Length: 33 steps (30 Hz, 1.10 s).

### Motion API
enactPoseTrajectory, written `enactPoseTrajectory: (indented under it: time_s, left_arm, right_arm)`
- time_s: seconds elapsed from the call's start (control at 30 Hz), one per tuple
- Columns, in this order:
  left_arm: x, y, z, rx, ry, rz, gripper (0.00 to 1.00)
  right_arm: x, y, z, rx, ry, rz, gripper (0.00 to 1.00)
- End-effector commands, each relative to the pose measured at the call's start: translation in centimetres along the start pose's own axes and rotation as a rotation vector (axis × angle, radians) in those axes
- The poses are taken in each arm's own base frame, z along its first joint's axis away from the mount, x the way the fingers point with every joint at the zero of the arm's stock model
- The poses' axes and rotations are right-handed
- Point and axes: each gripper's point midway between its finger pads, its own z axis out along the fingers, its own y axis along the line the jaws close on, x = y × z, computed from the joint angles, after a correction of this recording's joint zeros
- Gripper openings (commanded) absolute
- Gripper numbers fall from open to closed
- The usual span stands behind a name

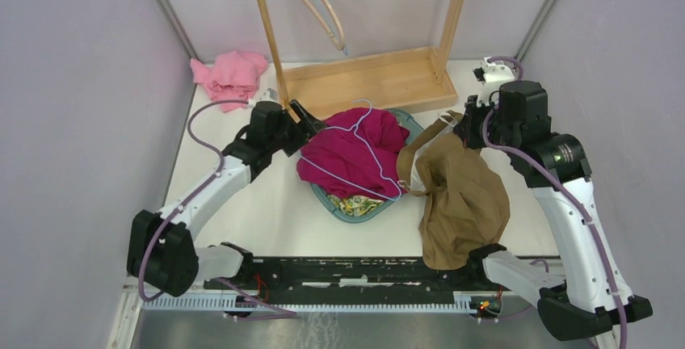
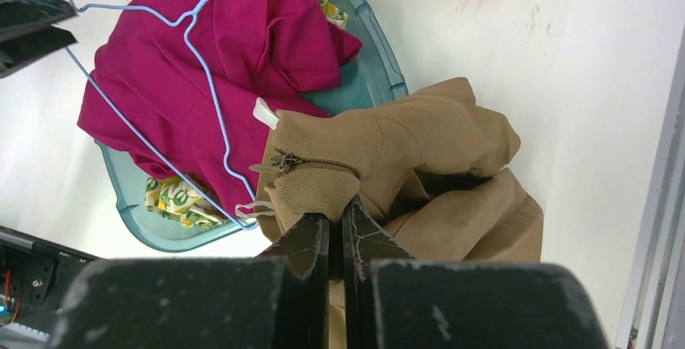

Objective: Place the skirt on the hanger
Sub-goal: Pick up the skirt from the bin.

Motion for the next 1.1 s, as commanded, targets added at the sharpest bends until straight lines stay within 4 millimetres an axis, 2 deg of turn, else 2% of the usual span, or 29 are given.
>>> enactPoseTrajectory:
  time_s: [0.0,0.1,0.2,0.53,0.83,1.07]
  left_arm:
    - [-3.9,-4.8,-4.1,0.112,-0.116,0.040,0.86]
    - [-4.1,-6.7,-5.0,0.181,-0.101,0.018,0.91]
    - [-3.7,-8.1,-4.9,0.246,-0.076,-0.020,0.94]
    - [-0.4,-9.5,-0.3,0.288,-0.003,-0.079,0.97]
    - [1.9,-8.6,2.2,0.287,0.059,-0.155,0.99]
    - [2.3,-7.6,4.0,0.291,0.042,-0.219,0.99]
  right_arm:
    - [-1.6,0.5,0.0,-0.027,-0.066,0.007,0.01]
    - [-1.6,0.6,0.0,-0.030,-0.065,0.007,0.01]
    - [-1.7,0.6,0.0,-0.030,-0.067,0.007,0.01]
    - [-1.4,0.9,0.8,-0.051,-0.057,0.021,0.01]
    - [-0.8,1.1,1.2,-0.062,-0.047,0.023,0.01]
    - [-0.6,1.1,1.2,-0.066,-0.045,0.023,0.01]
